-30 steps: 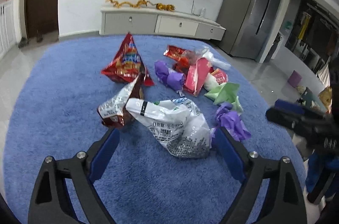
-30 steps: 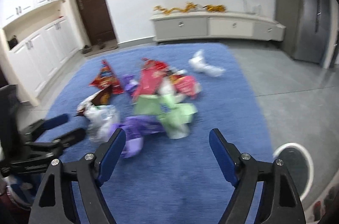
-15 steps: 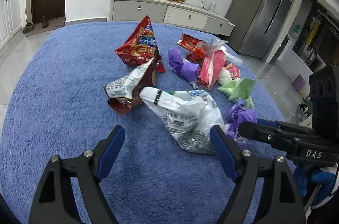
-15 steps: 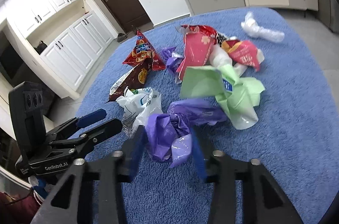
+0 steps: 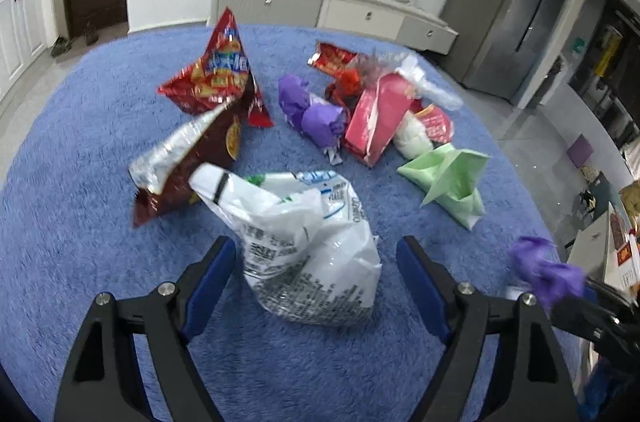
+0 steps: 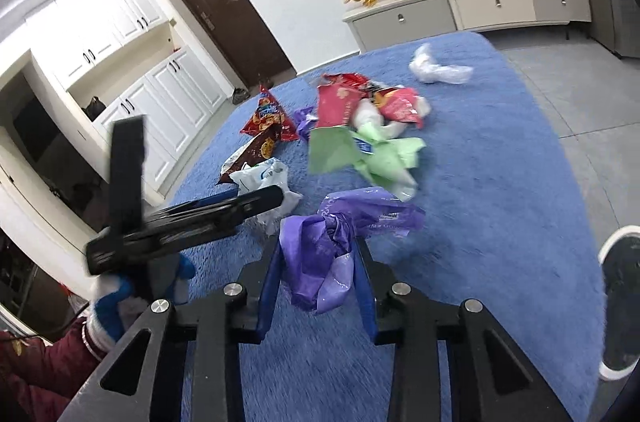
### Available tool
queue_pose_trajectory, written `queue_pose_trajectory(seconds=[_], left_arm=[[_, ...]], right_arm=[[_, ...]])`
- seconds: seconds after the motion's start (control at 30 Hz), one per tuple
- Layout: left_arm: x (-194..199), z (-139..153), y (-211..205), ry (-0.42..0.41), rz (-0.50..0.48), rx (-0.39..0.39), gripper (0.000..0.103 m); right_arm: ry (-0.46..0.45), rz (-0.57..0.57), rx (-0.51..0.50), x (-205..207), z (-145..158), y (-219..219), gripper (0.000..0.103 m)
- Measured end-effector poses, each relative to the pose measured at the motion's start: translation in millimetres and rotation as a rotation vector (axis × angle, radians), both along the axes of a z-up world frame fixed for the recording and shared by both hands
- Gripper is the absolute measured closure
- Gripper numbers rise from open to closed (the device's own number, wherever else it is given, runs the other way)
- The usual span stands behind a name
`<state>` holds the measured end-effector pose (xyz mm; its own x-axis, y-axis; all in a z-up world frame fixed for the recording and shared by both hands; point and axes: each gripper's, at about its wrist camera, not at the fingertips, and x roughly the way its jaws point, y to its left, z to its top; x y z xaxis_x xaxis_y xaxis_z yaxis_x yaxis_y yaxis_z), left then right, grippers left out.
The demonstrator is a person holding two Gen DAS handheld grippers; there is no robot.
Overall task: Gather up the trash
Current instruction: 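Grasp the white-and-silver bag with the left tool while the right tool grasps the purple bag, then carry both bags over the trash bin and open both tools to drop them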
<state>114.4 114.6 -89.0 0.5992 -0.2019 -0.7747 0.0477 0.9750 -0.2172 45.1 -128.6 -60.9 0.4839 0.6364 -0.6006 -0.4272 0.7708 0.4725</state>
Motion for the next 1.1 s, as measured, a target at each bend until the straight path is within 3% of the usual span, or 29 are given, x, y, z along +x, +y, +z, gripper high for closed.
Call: queue_pose_trajectory(seconds=[0.03, 0.07, 0.17, 0.27, 0.4, 0.6, 0.93, 1.1], left_arm=[[0, -2, 0, 0.013, 0.013, -0.014, 0.038], [-1, -2, -1, 0.021, 0.017, -0.017, 0.042], [-10, 4, -2, 0.006, 0.036, 0.004, 0.046], [-25, 15, -9, -0.01, 0.034, 0.041, 0.058], [-44, 32, -22, -0.037, 0.014, 0.075, 0.058], [-59, 67, -79, -0.111, -0.118, 0.104, 0.058], [-36, 79, -244, -0.158, -0.489, 0.095, 0.058], [-17, 67, -321, -0.117, -0.599, 0.069, 0.058]], right_arm=[[-0.007, -0.009, 0.006, -5, 1, -8, 0.071], [-0.012, -0.016, 0.012, -6, 2, -11, 0.071], [-0.023, -0.04, 0.032, -14, 1, -26, 0.071], [-0.027, -0.069, 0.064, -18, -1, -41, 0.071], [-0.039, -0.106, 0.093, -27, -1, -65, 0.071], [-0.064, -0.218, 0.109, -36, 4, -115, 0.071], [-0.01, -0.554, 0.012, -47, -12, -239, 0.071], [0.059, -0.654, -0.024, -34, -37, -276, 0.071]])
